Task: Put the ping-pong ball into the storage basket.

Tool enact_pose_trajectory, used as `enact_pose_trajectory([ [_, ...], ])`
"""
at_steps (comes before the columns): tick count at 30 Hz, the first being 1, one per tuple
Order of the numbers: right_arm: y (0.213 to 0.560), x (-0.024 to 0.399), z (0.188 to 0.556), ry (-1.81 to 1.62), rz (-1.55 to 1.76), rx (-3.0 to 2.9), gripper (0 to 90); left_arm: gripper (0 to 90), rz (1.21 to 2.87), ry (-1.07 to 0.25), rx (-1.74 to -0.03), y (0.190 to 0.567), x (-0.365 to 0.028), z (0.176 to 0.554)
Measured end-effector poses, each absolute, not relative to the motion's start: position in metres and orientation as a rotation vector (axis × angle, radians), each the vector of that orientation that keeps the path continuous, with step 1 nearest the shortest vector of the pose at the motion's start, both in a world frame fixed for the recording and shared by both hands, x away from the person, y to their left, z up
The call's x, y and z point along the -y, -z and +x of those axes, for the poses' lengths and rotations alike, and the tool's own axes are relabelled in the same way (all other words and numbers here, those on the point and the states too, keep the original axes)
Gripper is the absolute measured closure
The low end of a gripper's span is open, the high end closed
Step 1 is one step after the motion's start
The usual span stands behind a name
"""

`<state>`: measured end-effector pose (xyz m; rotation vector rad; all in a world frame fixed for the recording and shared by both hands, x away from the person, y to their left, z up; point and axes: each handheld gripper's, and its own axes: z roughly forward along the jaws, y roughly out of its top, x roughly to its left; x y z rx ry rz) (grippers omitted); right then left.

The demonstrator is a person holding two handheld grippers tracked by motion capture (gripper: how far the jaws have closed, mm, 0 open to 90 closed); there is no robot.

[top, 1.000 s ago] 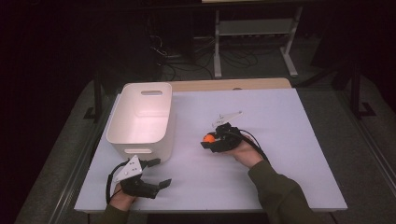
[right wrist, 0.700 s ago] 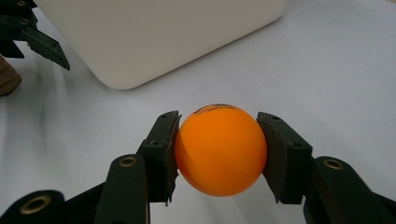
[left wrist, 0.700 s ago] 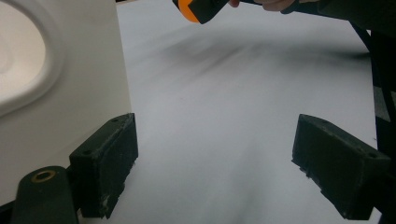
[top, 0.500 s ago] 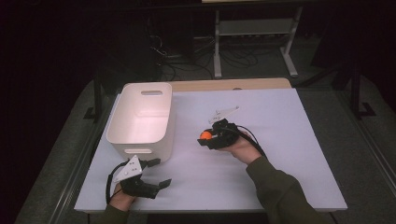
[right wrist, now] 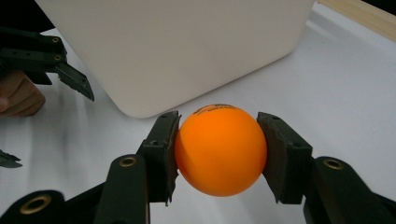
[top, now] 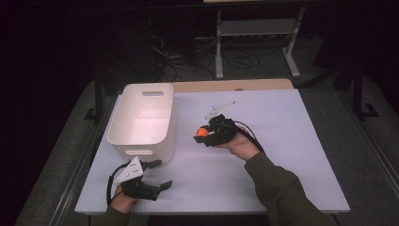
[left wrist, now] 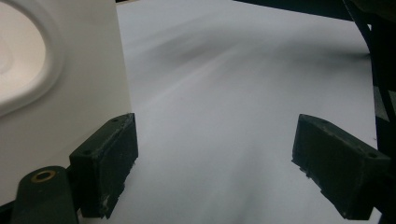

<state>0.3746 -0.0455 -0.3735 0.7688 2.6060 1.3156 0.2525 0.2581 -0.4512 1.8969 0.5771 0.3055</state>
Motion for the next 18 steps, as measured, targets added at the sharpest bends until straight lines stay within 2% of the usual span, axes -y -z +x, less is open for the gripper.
enact_pose_trajectory([
  [18, 0.350, 0.032, 0.378, -1.329, 0.709, -2.603, 49.5, 14.1, 1.896, -0.307, -0.576, 0.451, -0.258, 0.252],
])
